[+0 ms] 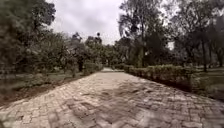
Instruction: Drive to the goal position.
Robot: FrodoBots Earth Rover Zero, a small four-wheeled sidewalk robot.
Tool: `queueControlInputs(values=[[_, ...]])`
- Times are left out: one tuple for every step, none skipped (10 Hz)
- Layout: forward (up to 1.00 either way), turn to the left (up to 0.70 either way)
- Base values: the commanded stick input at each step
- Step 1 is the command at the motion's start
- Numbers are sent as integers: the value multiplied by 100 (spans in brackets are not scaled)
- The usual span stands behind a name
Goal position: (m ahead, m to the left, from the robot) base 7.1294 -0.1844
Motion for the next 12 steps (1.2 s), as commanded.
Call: queueControlInputs(values=[[70, 0], [70, 0], [70, 0], [70, 0], [70, 0], [70, 0], [70, 0], [70, 0], [70, 0], [70, 0], [70, 0], [70, 0]])
